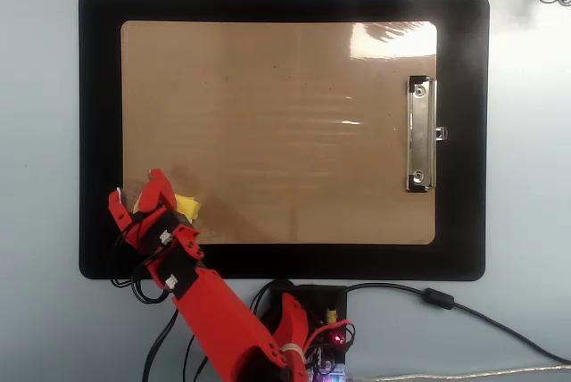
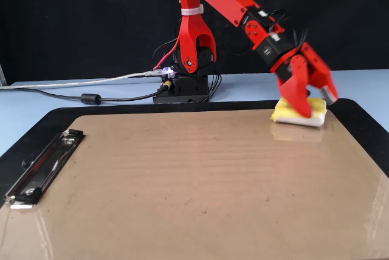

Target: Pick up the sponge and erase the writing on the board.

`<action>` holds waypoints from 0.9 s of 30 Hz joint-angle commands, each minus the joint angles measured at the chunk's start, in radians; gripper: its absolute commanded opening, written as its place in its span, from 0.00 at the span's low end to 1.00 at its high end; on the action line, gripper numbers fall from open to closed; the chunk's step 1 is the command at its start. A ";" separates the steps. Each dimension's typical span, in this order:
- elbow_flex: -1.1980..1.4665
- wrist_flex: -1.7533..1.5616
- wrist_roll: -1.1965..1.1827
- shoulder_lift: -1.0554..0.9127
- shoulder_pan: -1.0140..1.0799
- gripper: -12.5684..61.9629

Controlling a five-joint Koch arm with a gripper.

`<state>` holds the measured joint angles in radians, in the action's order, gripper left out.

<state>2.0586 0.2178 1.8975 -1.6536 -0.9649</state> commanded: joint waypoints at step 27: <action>0.094 0.397 -0.588 -0.538 0.738 0.62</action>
<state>2.1598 0.5369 1.3545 -2.1583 -0.2439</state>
